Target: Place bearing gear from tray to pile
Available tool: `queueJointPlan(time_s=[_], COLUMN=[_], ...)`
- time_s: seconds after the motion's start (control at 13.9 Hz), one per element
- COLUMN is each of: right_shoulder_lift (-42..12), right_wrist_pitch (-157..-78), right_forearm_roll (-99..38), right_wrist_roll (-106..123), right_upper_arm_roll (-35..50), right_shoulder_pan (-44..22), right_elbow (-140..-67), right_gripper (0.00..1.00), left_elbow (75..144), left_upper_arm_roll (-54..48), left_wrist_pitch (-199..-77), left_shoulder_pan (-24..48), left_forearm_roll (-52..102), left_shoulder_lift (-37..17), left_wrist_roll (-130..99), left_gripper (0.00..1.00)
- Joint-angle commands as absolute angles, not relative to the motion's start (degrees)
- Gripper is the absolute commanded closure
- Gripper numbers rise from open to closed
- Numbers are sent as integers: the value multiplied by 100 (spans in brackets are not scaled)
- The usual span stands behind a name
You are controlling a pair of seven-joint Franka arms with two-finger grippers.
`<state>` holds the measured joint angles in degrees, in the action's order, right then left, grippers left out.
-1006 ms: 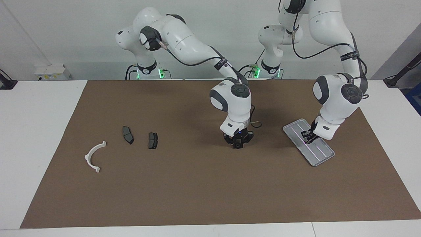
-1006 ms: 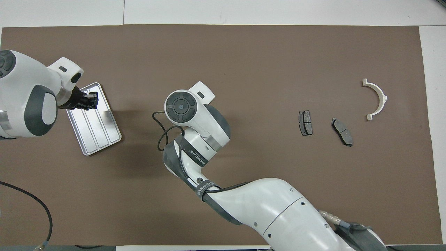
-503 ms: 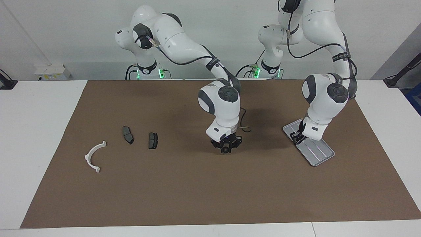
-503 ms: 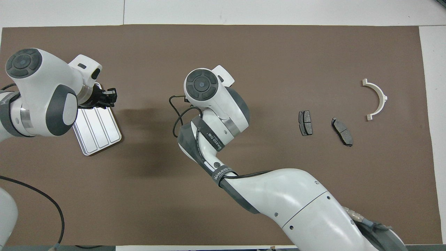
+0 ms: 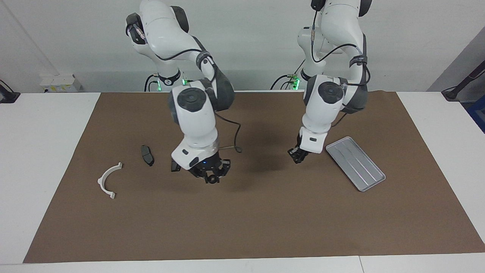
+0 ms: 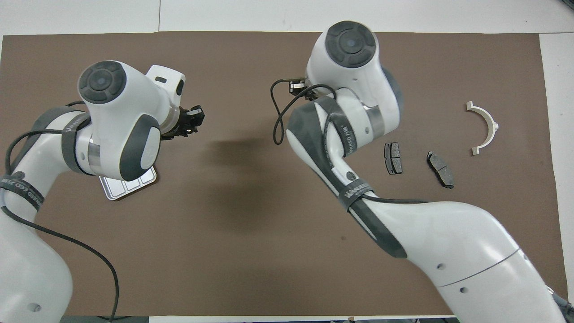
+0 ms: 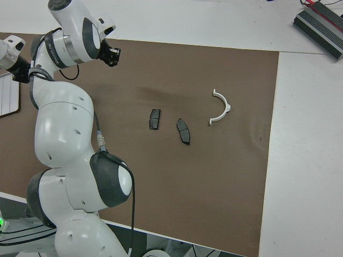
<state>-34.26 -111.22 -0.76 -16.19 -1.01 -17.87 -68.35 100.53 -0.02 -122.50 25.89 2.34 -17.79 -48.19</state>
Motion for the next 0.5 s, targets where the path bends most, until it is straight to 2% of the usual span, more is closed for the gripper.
queueJointPlan(time_s=[0.0,0.22,0.43], right_shoulder_lift=[-3139,-3094,-2805], right_wrist_pitch=[-10891,-10828,-11196], right_forearm_roll=[-176,-193,-193], right_wrist_roll=[-549,717,1291], right_upper_arm_roll=[26,26,35], right_shoulder_pan=[-1057,-284,78], right_elbow=[-6996,-7092,-7802], right_gripper=[100,100,100], left_elbow=[9023,8325,8271], left_upper_arm_roll=[149,141,176], left_wrist_pitch=[-12094,-12094,-12068], left_shoulder_pan=[3426,3743,3999], left_forearm_roll=[255,308,264], left_shoulder_lift=[-2703,-3206,-3515], left_wrist_roll=[-5710,-6019,-6091], left_gripper=[100,100,100])
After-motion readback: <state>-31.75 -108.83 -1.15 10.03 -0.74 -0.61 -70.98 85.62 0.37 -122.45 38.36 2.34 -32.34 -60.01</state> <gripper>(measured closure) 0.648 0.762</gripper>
